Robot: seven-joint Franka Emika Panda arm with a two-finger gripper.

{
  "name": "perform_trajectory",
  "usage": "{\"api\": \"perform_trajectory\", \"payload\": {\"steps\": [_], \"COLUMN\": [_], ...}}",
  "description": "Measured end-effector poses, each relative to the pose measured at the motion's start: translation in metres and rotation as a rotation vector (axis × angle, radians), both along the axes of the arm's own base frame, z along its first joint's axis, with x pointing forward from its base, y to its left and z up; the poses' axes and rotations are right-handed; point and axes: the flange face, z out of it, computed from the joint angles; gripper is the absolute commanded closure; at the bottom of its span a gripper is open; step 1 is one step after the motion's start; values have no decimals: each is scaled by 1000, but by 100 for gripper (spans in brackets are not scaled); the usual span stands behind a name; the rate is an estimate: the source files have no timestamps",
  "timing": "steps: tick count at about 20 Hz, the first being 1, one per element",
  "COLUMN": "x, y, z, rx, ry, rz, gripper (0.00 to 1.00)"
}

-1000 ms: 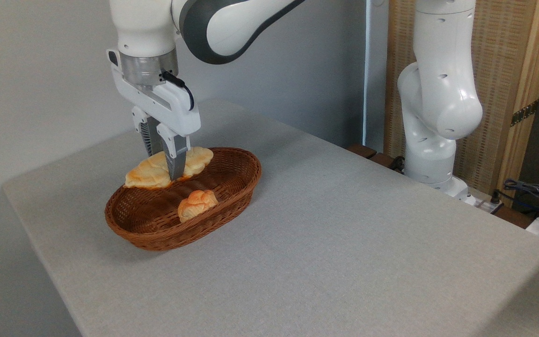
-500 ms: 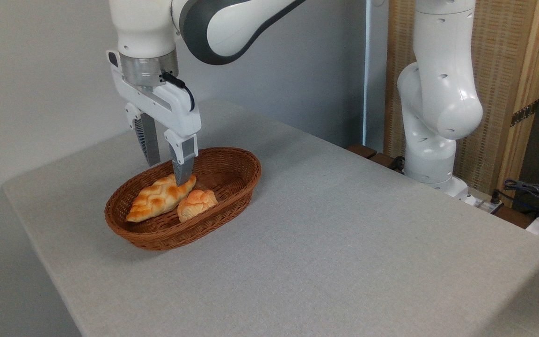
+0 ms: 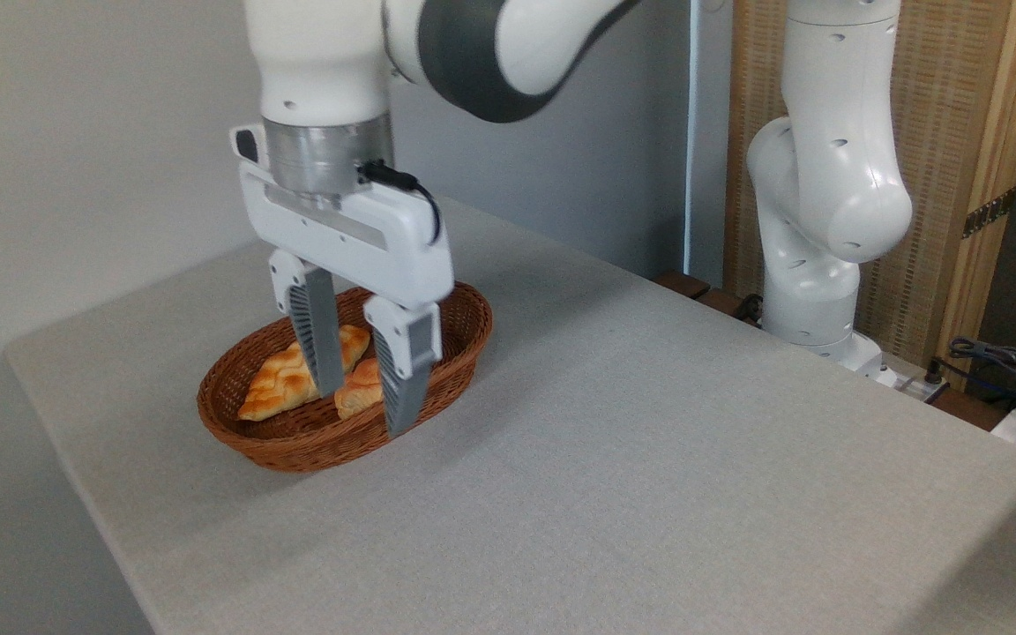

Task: Put bread into the basket
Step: 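Open the gripper to release the bread and raise it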

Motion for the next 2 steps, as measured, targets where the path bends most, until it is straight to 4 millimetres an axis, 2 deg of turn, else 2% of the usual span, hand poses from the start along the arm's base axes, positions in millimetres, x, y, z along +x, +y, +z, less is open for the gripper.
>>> {"api": "perform_trajectory", "payload": {"steps": [2], "x": [0], "y": [24], "z": [0], "rx": [6], "ry": [0], "rz": [-1], "gripper": [0]}}
